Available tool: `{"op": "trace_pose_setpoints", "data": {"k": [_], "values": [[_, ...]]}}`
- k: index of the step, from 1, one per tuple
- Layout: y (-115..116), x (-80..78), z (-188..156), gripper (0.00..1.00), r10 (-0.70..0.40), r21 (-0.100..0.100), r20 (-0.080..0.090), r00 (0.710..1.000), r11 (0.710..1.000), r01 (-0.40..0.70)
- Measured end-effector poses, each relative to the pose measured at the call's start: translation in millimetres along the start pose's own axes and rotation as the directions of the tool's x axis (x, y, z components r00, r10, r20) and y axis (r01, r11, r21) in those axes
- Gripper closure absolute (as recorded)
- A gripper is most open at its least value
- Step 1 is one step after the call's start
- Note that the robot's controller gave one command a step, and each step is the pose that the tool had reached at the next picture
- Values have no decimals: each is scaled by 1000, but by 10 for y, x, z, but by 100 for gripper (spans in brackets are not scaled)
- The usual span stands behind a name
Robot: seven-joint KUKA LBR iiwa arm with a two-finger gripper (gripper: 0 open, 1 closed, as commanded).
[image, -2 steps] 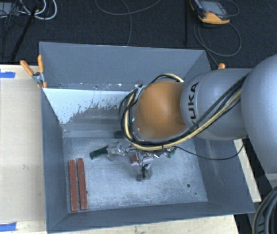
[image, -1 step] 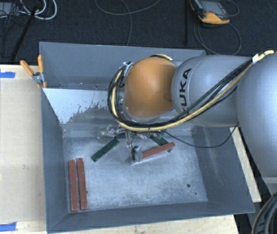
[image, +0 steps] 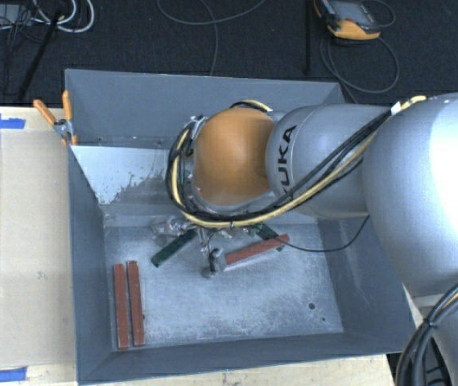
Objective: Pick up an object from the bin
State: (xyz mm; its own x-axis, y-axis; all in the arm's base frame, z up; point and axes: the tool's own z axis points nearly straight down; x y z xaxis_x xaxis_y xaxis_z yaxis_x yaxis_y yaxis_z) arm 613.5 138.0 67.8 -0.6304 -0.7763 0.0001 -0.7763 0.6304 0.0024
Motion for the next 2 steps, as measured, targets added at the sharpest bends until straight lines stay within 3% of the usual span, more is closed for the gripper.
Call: {"op": "trace_pose_setpoints", "data": {"k": [1,2], "values": [[-12,1,-26,100,4,1,2,1000,1000,-4],[96,801,-1579,100,-192,7,3,981,981,192]]}}
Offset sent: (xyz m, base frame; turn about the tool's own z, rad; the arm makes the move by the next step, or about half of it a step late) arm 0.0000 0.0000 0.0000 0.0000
